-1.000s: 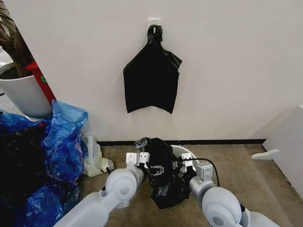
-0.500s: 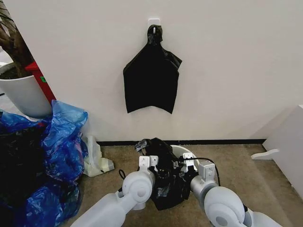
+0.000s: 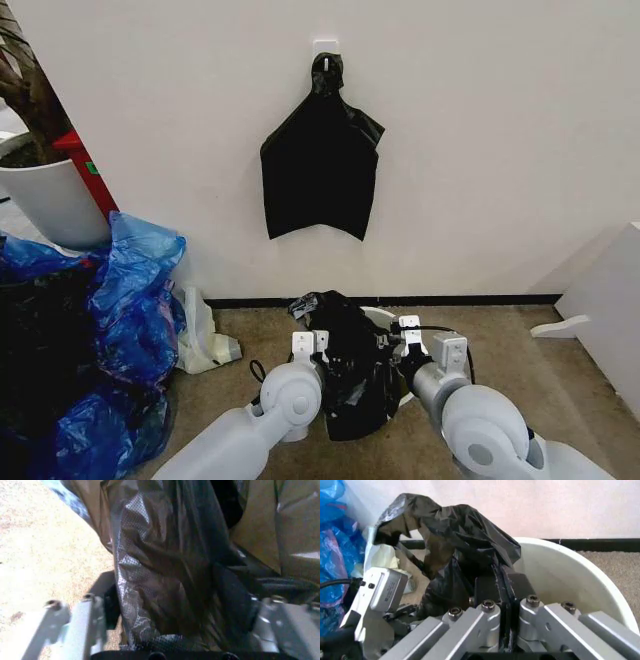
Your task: Place the garbage bag over the trash bin.
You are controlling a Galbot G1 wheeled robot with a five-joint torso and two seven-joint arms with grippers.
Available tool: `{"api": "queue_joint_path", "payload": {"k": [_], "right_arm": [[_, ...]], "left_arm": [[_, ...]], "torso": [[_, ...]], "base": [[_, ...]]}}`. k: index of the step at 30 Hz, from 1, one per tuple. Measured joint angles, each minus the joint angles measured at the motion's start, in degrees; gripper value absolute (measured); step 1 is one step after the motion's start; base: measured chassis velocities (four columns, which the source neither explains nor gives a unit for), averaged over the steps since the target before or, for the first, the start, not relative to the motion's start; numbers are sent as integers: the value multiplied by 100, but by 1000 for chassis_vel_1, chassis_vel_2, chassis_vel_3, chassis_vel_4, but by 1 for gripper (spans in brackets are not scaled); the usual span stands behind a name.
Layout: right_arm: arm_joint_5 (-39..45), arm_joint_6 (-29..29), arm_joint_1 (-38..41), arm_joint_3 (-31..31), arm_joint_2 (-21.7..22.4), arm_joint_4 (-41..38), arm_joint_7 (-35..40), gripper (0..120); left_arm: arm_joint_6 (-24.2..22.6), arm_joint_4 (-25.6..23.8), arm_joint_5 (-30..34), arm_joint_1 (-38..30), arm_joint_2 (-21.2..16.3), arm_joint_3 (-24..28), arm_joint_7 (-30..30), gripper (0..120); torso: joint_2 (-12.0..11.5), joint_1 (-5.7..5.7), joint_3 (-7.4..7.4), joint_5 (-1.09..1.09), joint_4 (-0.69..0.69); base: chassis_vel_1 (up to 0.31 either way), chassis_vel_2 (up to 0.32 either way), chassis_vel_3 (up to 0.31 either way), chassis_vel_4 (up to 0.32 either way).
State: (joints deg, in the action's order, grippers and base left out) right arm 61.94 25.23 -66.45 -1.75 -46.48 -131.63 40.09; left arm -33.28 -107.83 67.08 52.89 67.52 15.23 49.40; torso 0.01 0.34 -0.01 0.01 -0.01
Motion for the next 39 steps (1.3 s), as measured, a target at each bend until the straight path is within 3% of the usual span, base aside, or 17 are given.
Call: {"api": "queue_joint_path", "payload": {"k": [16, 30, 39], "right_arm": [[57, -8, -183, 329, 81, -169, -1, 0], [212, -40, -230, 644, 371, -459, 118, 0], [212, -124, -128, 867, 456, -56, 100, 0]], "left_arm": [[218, -164, -95, 355, -63, -268, 36, 3], [641, -612, -612, 753, -194, -1049, -3, 1], [704, -1052, -682, 984, -470, -1531, -264, 1]], "torso": [[-1, 1, 1, -2, -1], [-2, 1, 1, -2, -1], [-2, 1, 1, 0, -1]], "base": [[0, 0, 0, 0], [0, 0, 0, 0], [0, 0, 0, 0]]}}
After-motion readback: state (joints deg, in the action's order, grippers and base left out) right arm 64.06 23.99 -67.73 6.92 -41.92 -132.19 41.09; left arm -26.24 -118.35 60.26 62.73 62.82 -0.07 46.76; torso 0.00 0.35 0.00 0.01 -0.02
